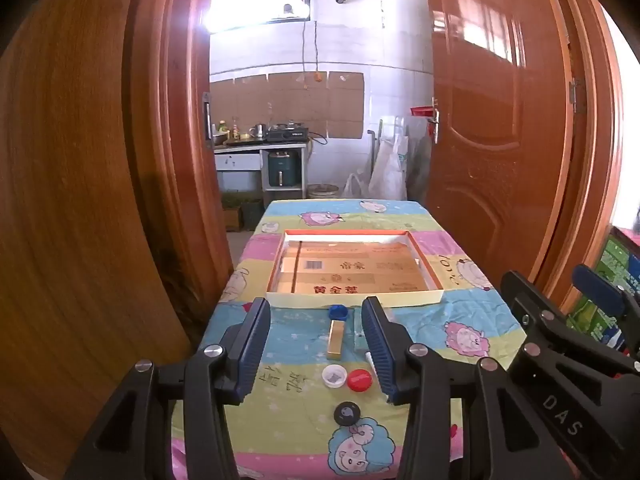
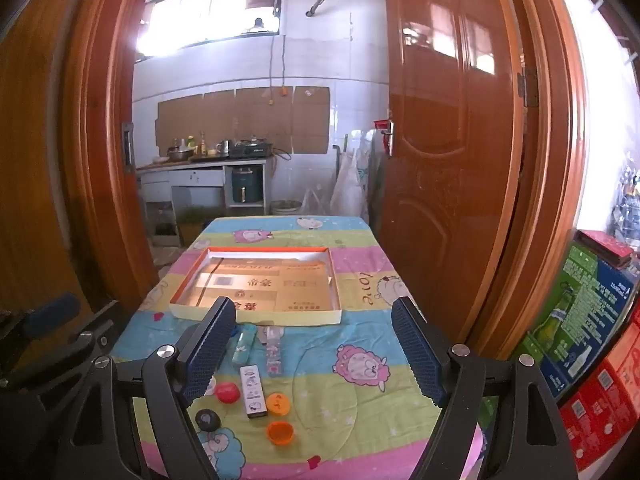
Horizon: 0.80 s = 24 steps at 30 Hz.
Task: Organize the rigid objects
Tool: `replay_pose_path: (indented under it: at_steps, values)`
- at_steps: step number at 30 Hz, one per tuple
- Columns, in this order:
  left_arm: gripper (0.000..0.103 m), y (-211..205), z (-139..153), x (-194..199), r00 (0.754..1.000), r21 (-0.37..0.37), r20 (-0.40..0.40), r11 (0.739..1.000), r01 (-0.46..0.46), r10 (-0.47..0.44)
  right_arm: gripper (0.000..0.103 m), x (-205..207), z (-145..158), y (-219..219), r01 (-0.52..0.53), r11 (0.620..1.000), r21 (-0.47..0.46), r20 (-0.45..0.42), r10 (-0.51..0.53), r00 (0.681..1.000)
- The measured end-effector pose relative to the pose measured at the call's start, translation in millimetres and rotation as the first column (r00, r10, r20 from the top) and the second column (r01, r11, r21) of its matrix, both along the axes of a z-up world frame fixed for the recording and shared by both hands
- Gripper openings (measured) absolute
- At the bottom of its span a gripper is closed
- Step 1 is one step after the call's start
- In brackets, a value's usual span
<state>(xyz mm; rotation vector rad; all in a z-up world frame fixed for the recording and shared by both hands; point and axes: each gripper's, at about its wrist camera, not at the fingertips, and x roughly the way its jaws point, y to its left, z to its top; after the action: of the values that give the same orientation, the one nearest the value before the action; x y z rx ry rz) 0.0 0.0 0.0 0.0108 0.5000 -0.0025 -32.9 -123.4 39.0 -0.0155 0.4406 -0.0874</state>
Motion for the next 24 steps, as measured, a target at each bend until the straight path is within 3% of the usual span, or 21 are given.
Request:
replay_pose_path:
  at_steps: [6,24]
  values:
    - [0.047,-12,-2,-5,1.000,0.025,0.008,1.000,-0.006,0.005,0.082,-1,0,-1,0.001,1.000,-0.006,-0.010,-0.001,1.000]
    - [0.047,-10,-7,-1,1.000,0.003,-0.027,1.000,-0.006,0.006,0.082,-1,-9,-12,-0.012,1.000,0.023,-0.082,0.014,0.996]
